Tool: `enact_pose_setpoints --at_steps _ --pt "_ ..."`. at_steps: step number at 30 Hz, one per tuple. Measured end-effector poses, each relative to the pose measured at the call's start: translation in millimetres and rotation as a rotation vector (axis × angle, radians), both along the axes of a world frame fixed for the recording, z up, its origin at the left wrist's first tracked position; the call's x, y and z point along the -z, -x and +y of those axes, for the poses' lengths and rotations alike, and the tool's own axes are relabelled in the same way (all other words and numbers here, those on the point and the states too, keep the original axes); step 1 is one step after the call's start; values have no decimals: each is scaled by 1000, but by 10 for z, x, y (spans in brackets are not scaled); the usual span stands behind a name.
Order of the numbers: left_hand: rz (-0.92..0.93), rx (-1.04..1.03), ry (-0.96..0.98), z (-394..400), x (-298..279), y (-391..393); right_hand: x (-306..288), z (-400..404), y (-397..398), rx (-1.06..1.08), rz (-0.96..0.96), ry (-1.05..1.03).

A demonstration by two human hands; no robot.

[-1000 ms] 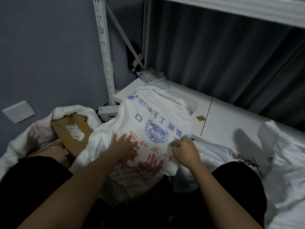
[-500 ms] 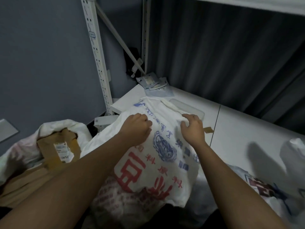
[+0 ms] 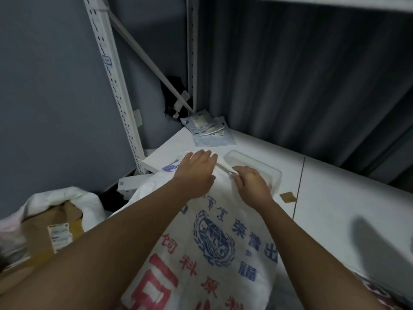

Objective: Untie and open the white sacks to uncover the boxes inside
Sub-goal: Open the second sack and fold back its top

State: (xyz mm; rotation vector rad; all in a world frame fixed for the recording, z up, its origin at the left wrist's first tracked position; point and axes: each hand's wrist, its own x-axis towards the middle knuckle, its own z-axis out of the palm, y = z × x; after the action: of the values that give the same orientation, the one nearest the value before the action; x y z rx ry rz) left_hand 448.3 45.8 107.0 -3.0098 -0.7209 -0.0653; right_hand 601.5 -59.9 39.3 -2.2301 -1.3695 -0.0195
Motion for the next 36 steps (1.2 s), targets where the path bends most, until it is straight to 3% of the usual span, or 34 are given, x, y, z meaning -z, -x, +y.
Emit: enact_pose_setpoints --at_steps 5,11,15,18,20,23,26,29,31,34,36 --pt "-115 47 47 -70 -403 91 -523 -270 277 -216 -138 -223" --pt "-359 156 -30 -306 -1247 364 -1552 -587 621 -227 -200 -386" --pt "-514 164 -105 -512 -2006 756 -2389 -884 922 -216 -77 -456" --pt "-604 197 -113 -651 -2599 1175 -2938 -1134 1137 -236 124 -353" --pt "-623 224 -136 -767 -2959 1480 -3211 -1271 1298 -246 145 -244" --pt "-611 208 -270 -974 -3391 1933 -3677 -1437 1531 -199 -9 -197" --pt "-658 158 -498 -1144 -3770 2303 -4271 -1577 1764 -69 -471 -288" --pt "-805 152 -549 -1234 -4005 2602 -4605 -1688 1957 21 -670 -448" --pt "-769 110 -531 -1251 -3980 2759 -4568 -1693 2008 9 -641 -450" --pt "-516 27 -528 -1208 -3784 2895 -4361 -1631 1971 -158 -500 -238" --pt "-478 25 -515 -1157 -3688 2922 -4275 -1600 1922 -280 -431 -138"
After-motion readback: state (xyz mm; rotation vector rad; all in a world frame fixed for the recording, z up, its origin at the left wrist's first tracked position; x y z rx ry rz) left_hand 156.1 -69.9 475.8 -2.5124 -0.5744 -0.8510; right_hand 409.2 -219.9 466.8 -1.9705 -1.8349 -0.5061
